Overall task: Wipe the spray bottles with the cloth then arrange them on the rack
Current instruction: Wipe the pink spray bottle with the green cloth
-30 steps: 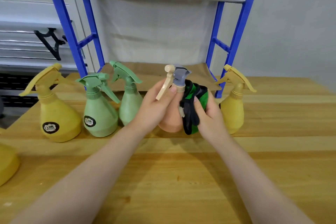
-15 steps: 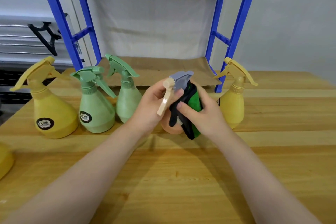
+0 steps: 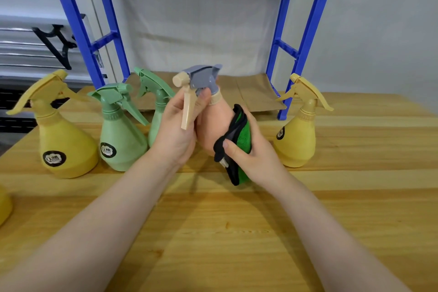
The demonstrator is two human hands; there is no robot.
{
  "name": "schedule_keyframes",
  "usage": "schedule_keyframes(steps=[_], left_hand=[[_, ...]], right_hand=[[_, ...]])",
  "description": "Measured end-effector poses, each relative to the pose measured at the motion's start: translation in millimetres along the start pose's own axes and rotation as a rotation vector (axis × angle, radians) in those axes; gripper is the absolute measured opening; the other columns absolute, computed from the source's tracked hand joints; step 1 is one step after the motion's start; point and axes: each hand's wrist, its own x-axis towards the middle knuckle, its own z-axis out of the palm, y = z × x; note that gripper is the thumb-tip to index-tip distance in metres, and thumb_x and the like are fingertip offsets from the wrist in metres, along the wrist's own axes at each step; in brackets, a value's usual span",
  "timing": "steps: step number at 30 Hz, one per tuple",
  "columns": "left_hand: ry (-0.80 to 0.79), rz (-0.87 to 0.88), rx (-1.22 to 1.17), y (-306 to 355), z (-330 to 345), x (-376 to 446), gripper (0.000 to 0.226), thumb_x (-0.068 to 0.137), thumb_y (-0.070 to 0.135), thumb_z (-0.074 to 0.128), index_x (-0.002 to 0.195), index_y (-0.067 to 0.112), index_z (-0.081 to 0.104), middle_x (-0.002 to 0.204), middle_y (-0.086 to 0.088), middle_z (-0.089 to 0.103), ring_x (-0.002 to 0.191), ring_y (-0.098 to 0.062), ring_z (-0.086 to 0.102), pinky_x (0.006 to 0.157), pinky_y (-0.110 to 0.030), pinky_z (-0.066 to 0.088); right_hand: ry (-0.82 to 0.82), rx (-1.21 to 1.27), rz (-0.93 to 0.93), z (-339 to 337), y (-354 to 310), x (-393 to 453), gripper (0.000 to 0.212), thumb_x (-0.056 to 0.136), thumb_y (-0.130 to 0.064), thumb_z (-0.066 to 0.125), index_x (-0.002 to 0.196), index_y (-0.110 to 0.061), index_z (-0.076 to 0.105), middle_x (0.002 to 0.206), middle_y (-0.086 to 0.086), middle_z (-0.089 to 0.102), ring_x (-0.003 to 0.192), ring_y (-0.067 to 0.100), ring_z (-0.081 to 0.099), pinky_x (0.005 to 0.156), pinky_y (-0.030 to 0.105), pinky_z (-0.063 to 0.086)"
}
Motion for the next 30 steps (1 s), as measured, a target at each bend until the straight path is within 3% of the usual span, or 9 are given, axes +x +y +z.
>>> schedule_keyframes(steps=[4,9,13,18,22,25,30], left_hand=[[-0.126,-0.038,0.114,-6,0,-3,0.01,0.088,0.021,0.07,0.097,0.022,0.074,0.098,0.002,0.073,0.098,-0.016,0.066,0.089,-0.031,0.052],[-0.202,-0.051,0.19,-15,6,-12,0.025,0.091,0.021,0.066,0.112,0.009,0.062,0.098,0.001,0.071,0.095,-0.016,0.066,0.085,-0.03,0.051],[-0.225,-0.098,0.229,-18,10,-15,0.031,0.087,0.023,0.065,0.113,0.006,0.063,0.105,-0.006,0.07,0.102,-0.023,0.064,0.094,-0.036,0.05],[-0.243,-0.148,0.162,-16,6,-16,0.032,0.085,0.02,0.065,0.112,0.002,0.063,0.104,-0.008,0.07,0.103,-0.023,0.065,0.093,-0.033,0.051],[-0.202,-0.144,0.126,-21,7,-17,0.03,0.084,0.023,0.064,0.111,0.01,0.068,0.112,-0.011,0.068,0.112,-0.029,0.06,0.105,-0.045,0.043],[-0.195,-0.144,0.114,-25,9,-17,0.029,0.084,0.026,0.063,0.111,0.021,0.072,0.118,-0.008,0.068,0.122,-0.029,0.057,0.111,-0.046,0.037],[-0.167,-0.055,0.281,-31,15,-23,0.037,0.093,0.019,0.054,0.127,0.005,0.058,0.129,-0.01,0.062,0.127,-0.022,0.054,0.108,-0.033,0.04]], right_hand=[[0.04,-0.049,-0.058,-2,-4,2,0.087,0.074,-0.066,0.059,0.149,-0.033,0.029,0.139,-0.01,0.054,0.128,0.005,0.051,0.106,0.037,0.044],[0.089,-0.055,-0.083,-11,-13,0,0.054,0.073,-0.059,0.06,0.122,-0.037,0.053,0.106,-0.02,0.068,0.101,-0.002,0.062,0.087,0.025,0.051],[0.113,-0.051,-0.091,-18,-18,-2,0.03,0.07,-0.052,0.06,0.098,-0.047,0.053,0.09,-0.029,0.067,0.087,-0.006,0.063,0.072,0.011,0.045],[0.144,0.0,-0.145,-11,-20,-3,0.027,0.07,-0.047,0.062,0.096,-0.043,0.056,0.091,-0.023,0.069,0.084,0.0,0.066,0.072,0.015,0.048],[0.21,-0.004,-0.144,-10,-20,-2,0.024,0.071,-0.046,0.062,0.094,-0.045,0.056,0.087,-0.025,0.069,0.083,-0.001,0.066,0.072,0.018,0.05],[0.277,-0.002,-0.117,-13,-19,-2,0.024,0.072,-0.045,0.065,0.095,-0.044,0.058,0.089,-0.021,0.07,0.087,-0.001,0.066,0.077,0.023,0.053],[0.46,-0.048,-0.085,-24,-17,2,0.018,0.08,-0.039,0.068,0.094,-0.036,0.056,0.082,-0.023,0.066,0.081,-0.01,0.061,0.068,0.007,0.042]])
